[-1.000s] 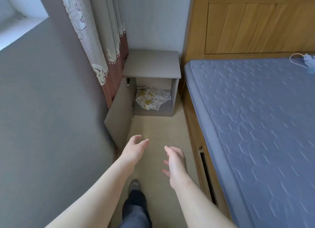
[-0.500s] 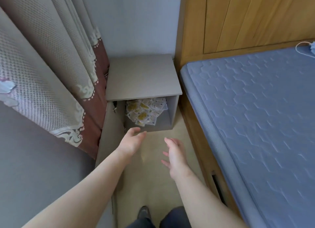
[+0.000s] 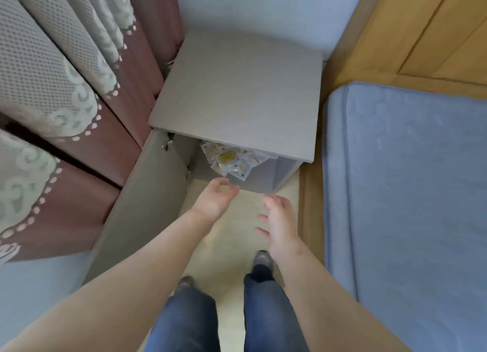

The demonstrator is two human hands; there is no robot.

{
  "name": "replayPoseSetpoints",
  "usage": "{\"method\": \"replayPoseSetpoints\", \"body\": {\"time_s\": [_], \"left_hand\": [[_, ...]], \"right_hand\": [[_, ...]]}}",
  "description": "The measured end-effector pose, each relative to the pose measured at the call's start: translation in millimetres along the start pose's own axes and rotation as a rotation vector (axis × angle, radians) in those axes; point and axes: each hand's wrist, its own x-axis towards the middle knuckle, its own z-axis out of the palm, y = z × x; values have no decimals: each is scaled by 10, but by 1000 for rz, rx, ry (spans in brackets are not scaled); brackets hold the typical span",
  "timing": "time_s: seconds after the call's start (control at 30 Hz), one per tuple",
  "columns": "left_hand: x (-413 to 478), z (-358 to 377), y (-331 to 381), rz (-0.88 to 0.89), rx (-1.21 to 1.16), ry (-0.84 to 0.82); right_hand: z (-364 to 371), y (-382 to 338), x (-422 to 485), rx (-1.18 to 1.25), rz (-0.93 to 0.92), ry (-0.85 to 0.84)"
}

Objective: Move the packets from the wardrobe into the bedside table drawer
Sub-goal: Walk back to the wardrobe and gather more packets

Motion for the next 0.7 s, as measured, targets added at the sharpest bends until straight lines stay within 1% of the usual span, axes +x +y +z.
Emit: {"method": "replayPoseSetpoints", "body": {"time_s": [0.13, 0.33, 0.43, 0.53, 0.63, 0.7], "left_hand": [[631, 113, -202, -24, -36, 28], [1880, 262, -819, -6, 5, 109], [2613, 380, -1141, 62, 21, 132], [3378, 504, -1509, 111, 50, 159], [4028, 582, -1907, 161, 132, 175], [4384, 605, -2108, 207, 197, 184]], "right_hand": [[140, 114, 646, -71, 31, -32], [482, 710, 2019, -152, 19, -32], [655, 1023, 2840, -185, -37, -37], [854, 1344, 3703, -257, -157, -7], [1019, 1664, 4460, -361, -227, -2], [1069, 1806, 4863, -386, -262, -22]]}}
